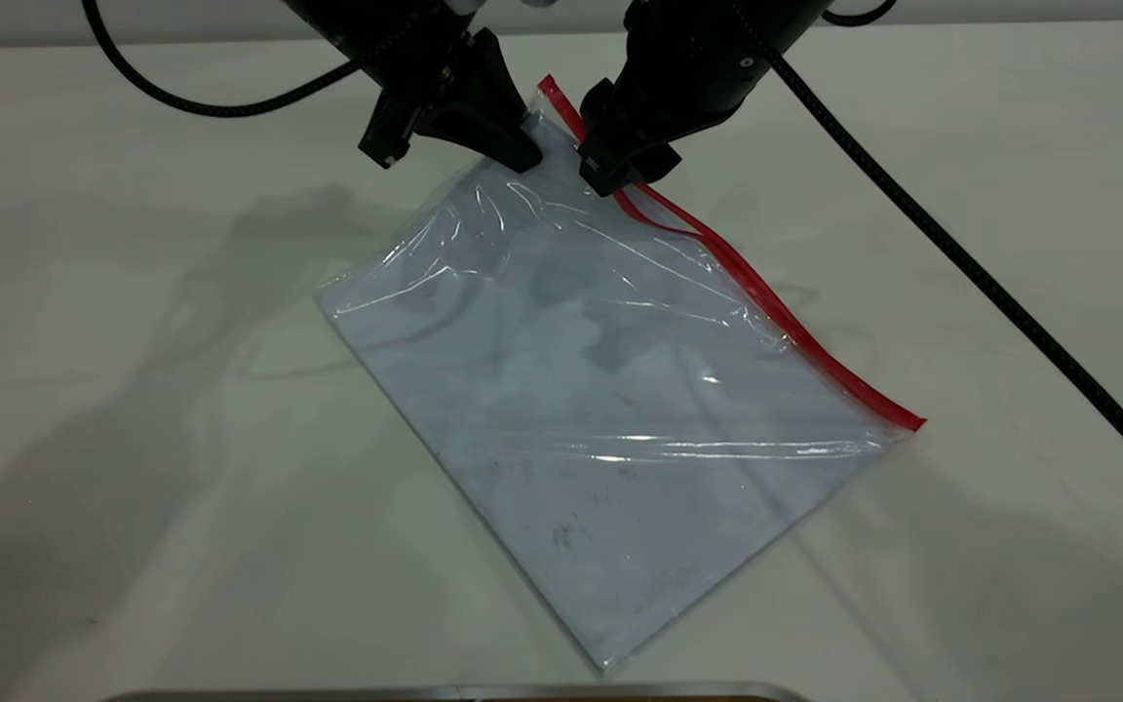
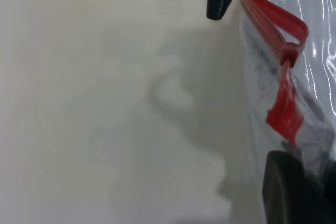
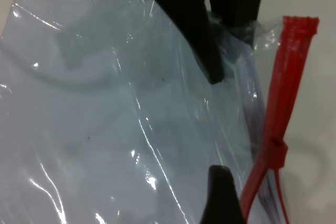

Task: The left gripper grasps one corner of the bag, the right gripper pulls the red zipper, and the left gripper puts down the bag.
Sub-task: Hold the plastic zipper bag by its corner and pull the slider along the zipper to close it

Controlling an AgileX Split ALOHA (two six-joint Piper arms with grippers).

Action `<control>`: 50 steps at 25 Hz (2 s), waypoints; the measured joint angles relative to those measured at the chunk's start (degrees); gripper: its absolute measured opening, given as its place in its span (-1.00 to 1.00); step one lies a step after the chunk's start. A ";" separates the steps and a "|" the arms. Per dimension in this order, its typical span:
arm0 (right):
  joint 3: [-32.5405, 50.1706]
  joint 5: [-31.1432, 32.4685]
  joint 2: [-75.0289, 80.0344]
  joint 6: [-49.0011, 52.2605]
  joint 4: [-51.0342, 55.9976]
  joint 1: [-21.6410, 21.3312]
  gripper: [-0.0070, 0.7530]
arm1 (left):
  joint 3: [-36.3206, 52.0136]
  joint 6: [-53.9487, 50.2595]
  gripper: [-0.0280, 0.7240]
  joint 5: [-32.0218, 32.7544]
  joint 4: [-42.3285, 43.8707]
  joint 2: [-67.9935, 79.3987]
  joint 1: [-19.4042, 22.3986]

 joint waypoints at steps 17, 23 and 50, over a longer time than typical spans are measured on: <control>0.00 -1.25 0.00 -0.14 0.12 0.00 -0.46 | 0.00 0.11 -0.78 0.69 -3.76 0.12 -0.51; 0.00 -1.09 0.00 -0.19 0.12 0.00 -0.72 | 0.00 0.23 -0.78 0.45 -3.89 0.41 -0.51; -0.86 11.62 -0.25 -1.22 -1.58 -3.57 -0.89 | -0.34 -2.29 -0.78 1.66 -4.92 0.56 -1.09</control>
